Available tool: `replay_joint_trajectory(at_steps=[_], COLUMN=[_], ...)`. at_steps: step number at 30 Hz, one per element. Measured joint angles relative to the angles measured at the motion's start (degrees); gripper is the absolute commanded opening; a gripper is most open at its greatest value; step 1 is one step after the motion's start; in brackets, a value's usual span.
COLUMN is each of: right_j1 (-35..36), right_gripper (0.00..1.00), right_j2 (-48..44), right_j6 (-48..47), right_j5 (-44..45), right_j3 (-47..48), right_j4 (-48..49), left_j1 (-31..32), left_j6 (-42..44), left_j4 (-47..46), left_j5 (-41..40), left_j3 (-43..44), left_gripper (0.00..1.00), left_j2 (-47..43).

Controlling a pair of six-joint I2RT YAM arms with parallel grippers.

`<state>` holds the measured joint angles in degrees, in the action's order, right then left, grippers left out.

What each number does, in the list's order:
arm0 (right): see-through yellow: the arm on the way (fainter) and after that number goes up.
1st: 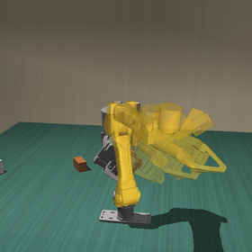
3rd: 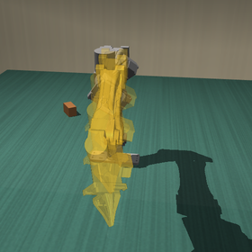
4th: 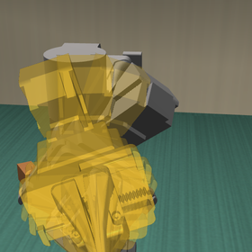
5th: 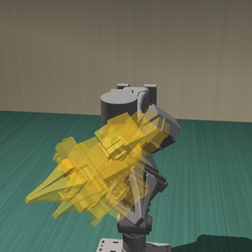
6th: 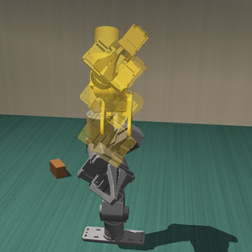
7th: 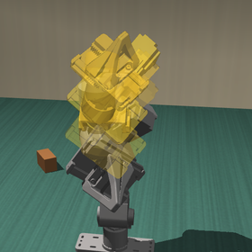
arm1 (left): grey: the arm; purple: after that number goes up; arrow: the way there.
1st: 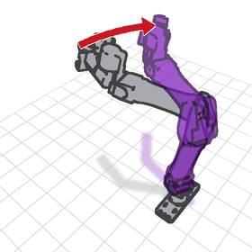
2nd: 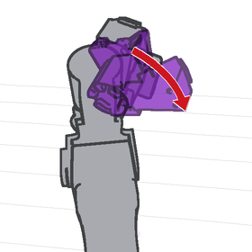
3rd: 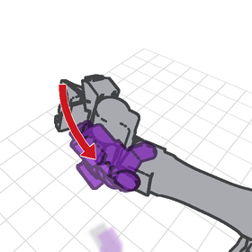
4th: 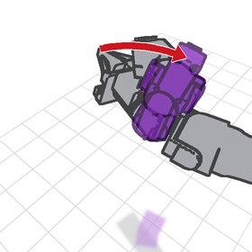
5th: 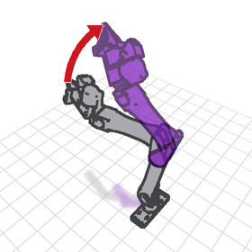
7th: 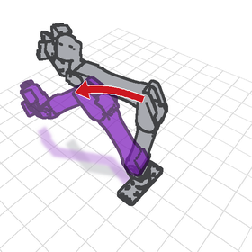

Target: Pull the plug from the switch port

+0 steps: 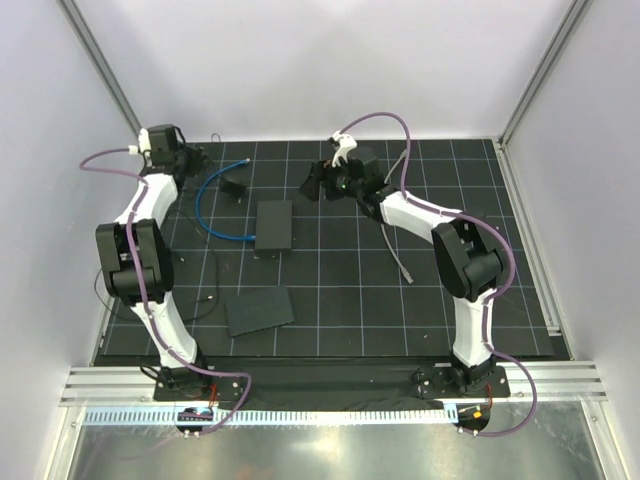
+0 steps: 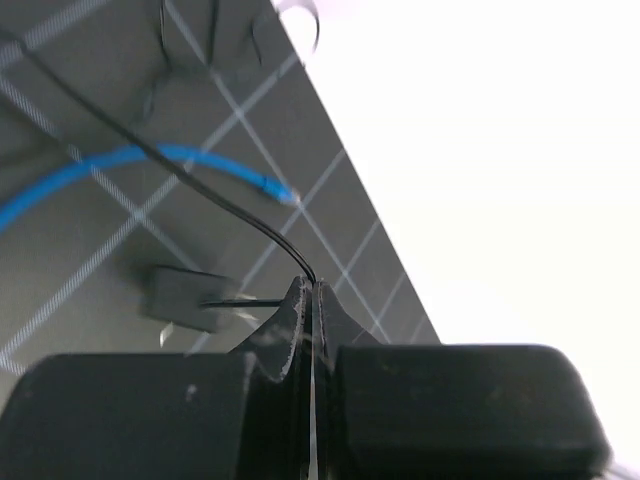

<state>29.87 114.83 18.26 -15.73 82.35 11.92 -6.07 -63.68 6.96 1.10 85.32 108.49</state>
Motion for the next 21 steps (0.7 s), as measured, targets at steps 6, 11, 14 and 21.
replay_joint_trajectory(at_steps=[6, 11, 14, 21], right_j1=[0.11, 0.55, 1.01, 1.81], right_gripper=[0.83, 0.83, 0.83, 0.83], right_j2=[0.94, 1.11, 1.18, 1.18], right_j6=[-0.09, -0.11, -0.26, -2.01], right_j5=[-0.09, -0.11, -0.11, -0.07], right_j3=[1.07, 1.46, 1.55, 1.55], right_j4=[-0.42, -0.92, -1.05, -3.43], left_j1=[-1.38, -1.33, -1.31, -1.29], left_j6=[1.57, 1.92, 2.54, 2.62], left_j4=[3.45, 6.78, 8.26, 8.68], left_j5=[-0.66, -0.96, -1.05, -0.83], left_j3=[5.70, 5.70, 5.70, -6.14], left_gripper=[0.27, 0.65, 0.67, 0.64], left_j2=[4.57, 4.92, 4.92, -4.24])
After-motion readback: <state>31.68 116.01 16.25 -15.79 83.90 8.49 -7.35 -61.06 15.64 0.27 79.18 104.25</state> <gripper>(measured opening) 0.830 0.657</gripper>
